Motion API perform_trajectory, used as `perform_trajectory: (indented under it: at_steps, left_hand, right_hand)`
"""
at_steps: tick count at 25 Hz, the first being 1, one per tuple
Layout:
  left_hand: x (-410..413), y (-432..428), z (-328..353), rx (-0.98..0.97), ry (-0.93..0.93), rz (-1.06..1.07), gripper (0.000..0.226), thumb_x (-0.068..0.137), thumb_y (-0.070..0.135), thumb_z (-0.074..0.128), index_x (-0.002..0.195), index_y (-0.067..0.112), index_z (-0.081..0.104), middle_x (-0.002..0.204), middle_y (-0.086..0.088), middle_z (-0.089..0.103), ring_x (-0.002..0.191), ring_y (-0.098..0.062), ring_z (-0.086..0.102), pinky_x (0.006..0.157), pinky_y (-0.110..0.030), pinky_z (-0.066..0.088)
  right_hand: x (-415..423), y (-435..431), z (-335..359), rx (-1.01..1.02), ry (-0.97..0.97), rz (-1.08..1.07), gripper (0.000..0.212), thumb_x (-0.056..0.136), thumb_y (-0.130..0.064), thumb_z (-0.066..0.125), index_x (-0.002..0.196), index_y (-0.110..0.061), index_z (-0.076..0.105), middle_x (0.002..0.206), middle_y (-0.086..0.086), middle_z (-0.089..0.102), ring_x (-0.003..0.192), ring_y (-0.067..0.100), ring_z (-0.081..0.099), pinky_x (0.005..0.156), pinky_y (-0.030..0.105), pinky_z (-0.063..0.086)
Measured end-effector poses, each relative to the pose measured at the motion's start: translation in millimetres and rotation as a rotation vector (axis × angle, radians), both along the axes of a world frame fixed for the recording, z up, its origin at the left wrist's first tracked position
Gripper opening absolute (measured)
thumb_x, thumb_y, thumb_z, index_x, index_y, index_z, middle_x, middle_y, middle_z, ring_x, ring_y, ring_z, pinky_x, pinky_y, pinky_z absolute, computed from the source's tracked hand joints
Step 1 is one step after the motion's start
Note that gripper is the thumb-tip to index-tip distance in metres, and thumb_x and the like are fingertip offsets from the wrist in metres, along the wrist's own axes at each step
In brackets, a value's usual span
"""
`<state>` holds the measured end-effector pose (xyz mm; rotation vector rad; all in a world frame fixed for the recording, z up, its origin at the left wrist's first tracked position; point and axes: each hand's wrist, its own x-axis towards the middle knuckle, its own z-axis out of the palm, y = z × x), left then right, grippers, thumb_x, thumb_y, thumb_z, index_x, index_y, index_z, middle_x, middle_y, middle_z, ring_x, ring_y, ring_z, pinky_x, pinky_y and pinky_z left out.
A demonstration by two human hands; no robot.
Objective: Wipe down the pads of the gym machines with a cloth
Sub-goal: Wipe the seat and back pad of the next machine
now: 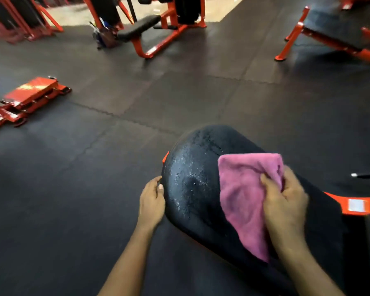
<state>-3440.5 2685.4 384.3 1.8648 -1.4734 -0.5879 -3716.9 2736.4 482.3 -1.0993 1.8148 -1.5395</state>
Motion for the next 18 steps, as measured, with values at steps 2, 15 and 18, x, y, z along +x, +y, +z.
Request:
perform_trajectory:
  at_steps: [2, 15, 18]
  left_hand:
    - [2.4, -3.0, -45.4, -0.131, 0.105, 0.013, 0.035, 0.1, 0.016, 0.047, 0.133, 0.019, 0.06, 0.133, 0.006, 0.062, 0.124, -0.014, 0.056, 0.11, -0.038, 0.042]
    - [27.9, -9.6, -103.5, -0.395, 0.226, -0.171, 0.036, 0.097, 0.009, 0.045, 0.113, 0.033, 0.066, 0.112, 0.009, 0.071, 0.104, -0.013, 0.065, 0.092, -0.034, 0.052]
    - [47.7, -0.7, -88.0, -0.255, 0.254, -0.234, 0.043, 0.099, -0.002, 0.04, 0.104, 0.03, 0.068, 0.103, 0.004, 0.072, 0.095, -0.013, 0.066, 0.083, -0.032, 0.056]
  right_hand:
    - [11.7, -12.5, -23.8, -0.218, 0.088, -0.008, 0.01, 0.093, -0.011, 0.057, 0.096, -0.019, 0.062, 0.071, -0.016, 0.063, 0.064, -0.001, 0.056, 0.06, 0.012, 0.04]
    - [116.4, -38.4, -165.4, -0.602, 0.516, 0.566, 0.023, 0.093, -0.029, 0.059, 0.115, -0.034, 0.062, 0.101, -0.007, 0.072, 0.093, 0.019, 0.067, 0.076, 0.036, 0.051]
    - [121.5, -36.3, -164.9, -0.463, 0.756, 0.636, 0.044, 0.085, -0.053, 0.047, 0.126, -0.045, 0.061, 0.11, -0.008, 0.059, 0.105, 0.025, 0.057, 0.081, 0.038, 0.045]
